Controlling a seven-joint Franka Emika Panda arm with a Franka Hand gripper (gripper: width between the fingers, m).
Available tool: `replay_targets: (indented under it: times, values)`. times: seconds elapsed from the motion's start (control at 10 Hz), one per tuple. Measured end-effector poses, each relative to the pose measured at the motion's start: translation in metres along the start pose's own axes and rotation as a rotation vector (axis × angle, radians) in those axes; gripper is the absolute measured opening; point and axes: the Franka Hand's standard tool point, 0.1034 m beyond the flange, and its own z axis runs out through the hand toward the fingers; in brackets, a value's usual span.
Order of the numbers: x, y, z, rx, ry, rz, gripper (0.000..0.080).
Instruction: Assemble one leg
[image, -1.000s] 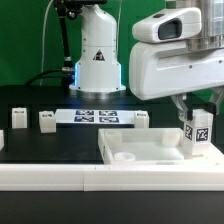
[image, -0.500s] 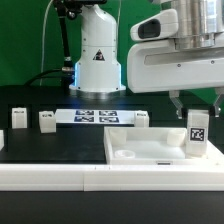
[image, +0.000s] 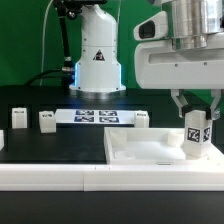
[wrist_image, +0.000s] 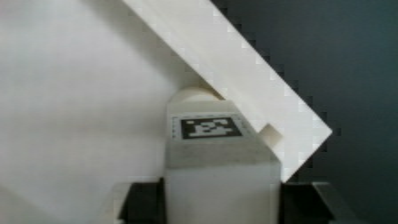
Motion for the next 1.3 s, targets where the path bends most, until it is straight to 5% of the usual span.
replay_targets:
  times: [0.2, 0.3, 0.4, 0.5, 1.3]
  values:
    - [-0.002, -0.002, 0.000, 0.006, -0.008, 0.099, 0.0351]
    - [-0.002, -0.002, 0.001, 0.006, -0.009, 0.060, 0.0495]
    - [-0.002, -0.002, 0.001, 0.005, -0.009, 0.012, 0.0495]
    - [-0.002, -0.003, 0.001, 0.005, -0.010, -0.049, 0.0615]
    - [0.001, -0.012, -0.001, -0.035, -0.001, -0.914, 0.0649]
